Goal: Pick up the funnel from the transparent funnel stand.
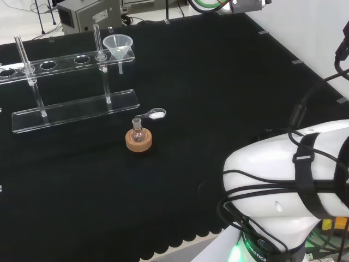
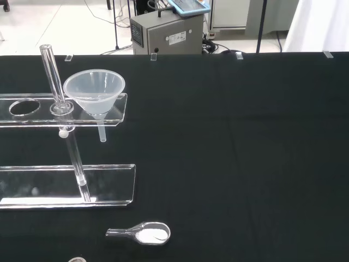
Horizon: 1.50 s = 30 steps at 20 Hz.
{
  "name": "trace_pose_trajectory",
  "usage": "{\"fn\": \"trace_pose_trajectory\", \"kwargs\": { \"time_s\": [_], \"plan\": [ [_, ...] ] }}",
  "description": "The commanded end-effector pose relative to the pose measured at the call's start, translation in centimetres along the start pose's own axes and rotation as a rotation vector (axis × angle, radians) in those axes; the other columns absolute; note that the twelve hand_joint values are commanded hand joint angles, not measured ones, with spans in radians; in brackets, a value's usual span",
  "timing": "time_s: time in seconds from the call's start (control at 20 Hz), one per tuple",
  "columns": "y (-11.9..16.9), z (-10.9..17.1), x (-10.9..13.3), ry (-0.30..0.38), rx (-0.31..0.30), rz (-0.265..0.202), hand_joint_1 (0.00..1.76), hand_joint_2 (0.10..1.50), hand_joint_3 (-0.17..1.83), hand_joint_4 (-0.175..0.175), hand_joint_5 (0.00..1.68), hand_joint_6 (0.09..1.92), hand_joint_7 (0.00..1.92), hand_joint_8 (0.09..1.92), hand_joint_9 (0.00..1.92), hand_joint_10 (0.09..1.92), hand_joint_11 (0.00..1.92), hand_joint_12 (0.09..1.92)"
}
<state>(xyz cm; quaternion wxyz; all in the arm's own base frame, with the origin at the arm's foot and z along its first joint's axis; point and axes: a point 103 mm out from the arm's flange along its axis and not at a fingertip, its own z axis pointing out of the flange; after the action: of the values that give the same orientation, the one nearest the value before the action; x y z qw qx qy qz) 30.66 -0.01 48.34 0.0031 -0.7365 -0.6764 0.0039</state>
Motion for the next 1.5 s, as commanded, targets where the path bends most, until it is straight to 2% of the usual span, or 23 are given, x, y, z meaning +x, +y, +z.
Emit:
{"fn": "trace_pose_trajectory", "kwargs": {
  "time_s": [0.05,0.2,0.4,0.65,0.8,0.95,1.5],
  "plan": [
    [0.0,0.0,0.0,-0.01,-0.01,0.001,0.0,1.13,0.55,0.023,0.14,0.18,0.08,0.56,0.27,0.62,0.22,1.27],
    [0.2,0.0,0.0,0.005,-0.007,-0.006,0.0,1.19,0.43,0.025,0.18,0.09,0.09,0.53,0.27,0.6,0.19,1.33],
    [0.9,0.3,-0.3,-0.005,0.0,0.011,0.0,1.2,0.41,0.025,0.2,0.09,0.09,0.52,0.27,0.59,0.19,1.33],
    [3.3,0.9,-0.4,-0.004,0.018,0.031,0.0,1.2,0.41,0.025,0.2,0.09,0.09,0.52,0.27,0.59,0.19,1.33],
    [5.5,1.7,0.0,-0.021,0.032,0.043,0.0,1.2,0.4,0.025,0.2,0.09,0.09,0.52,0.28,0.59,0.19,1.33],
    [8.1,3.2,0.8,-0.039,0.066,0.028,0.0,1.2,0.4,0.026,0.2,0.09,0.1,0.52,0.28,0.59,0.2,1.33],
    [20.3,9.9,3.7,-0.036,0.182,-0.074,0.0,1.21,0.39,0.025,0.21,0.09,0.11,0.52,0.29,0.59,0.21,1.33]
  ]
}}
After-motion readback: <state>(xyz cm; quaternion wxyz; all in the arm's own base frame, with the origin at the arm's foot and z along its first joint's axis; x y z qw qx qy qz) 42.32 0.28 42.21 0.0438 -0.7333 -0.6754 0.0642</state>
